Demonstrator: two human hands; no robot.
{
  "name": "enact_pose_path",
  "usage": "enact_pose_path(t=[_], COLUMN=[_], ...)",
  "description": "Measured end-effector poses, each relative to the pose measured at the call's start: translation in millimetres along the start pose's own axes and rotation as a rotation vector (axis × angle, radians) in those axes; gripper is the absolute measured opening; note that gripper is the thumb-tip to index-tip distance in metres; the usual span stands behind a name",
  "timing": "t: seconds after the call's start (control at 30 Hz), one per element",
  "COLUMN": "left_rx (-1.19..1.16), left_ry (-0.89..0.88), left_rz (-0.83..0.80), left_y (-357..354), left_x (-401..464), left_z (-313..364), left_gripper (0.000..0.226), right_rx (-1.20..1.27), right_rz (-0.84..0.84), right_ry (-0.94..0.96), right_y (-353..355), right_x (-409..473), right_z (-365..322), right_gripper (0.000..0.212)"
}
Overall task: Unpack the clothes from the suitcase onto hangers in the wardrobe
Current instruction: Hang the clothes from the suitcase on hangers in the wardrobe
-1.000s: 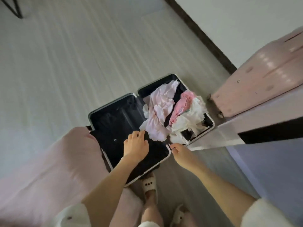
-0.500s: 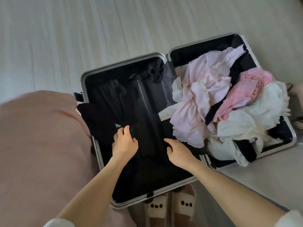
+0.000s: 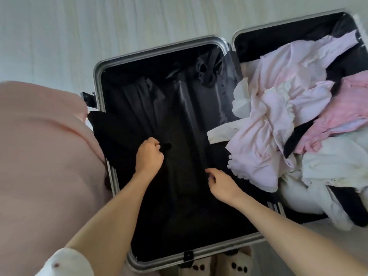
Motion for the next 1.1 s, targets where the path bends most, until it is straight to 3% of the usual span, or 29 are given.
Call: enact_pose_path(t=[0.2,0.33,0.5,0.6,0.7,0.83,0.97,1.03,1.1], left_rx=[-0.478,-0.613,-0.671,-0.711,-0.751,-0.637,-0.509,-0.465,-0.423], left_ry=[0.184,0.201,0.039,-0.137,-0.189,-0.218,-0.27,-0.322,-0.402], left_rz=[0.05,0.02,-0.14,-0.344,-0.464,-0.572,-0.689,-0.752,-0.8], left_y=[98,162,240,289,316,328,320,315,306], left_x=[-74,-136,-214,-267,-310,-365,-416,-447,-485], left_z=[79,129,177,208,229,245,257,266,278], left_gripper=[0.027,0.029,0.018,0.016,0.02,0.016,0.013,0.012,0.014], right_rx=[0.129,0.288,0.273,0.316,0.384,0.56,0.899,1.016,1.017], right_rz=[0.071,0.159,0.219,0.288,0.275,0.165,-0.012,0.035,0.129], right_ry=[0.013,0.039,0.15,0.219,0.201,0.112,0.046,0.047,0.061], right_y=[51,92,136,158,160,151,138,134,128], right_x=[-103,-184,-284,-348,-398,-464,-524,-557,-592], right_z=[-50,-92,-141,-166,-170,-158,-133,-114,-92], right_gripper=[0.038,0.047,0.076,0.08,0.084,0.064,0.041,0.026,0.024])
Point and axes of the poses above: each hand's wrist, its own x-axis towards the middle knuckle, its own y-axis out of the back of the hand, z = x × y, the point moved 3 cm from there along x, towards the middle knuckle, and after that the axes turned 1 degree about z, right-handed, at the moved point
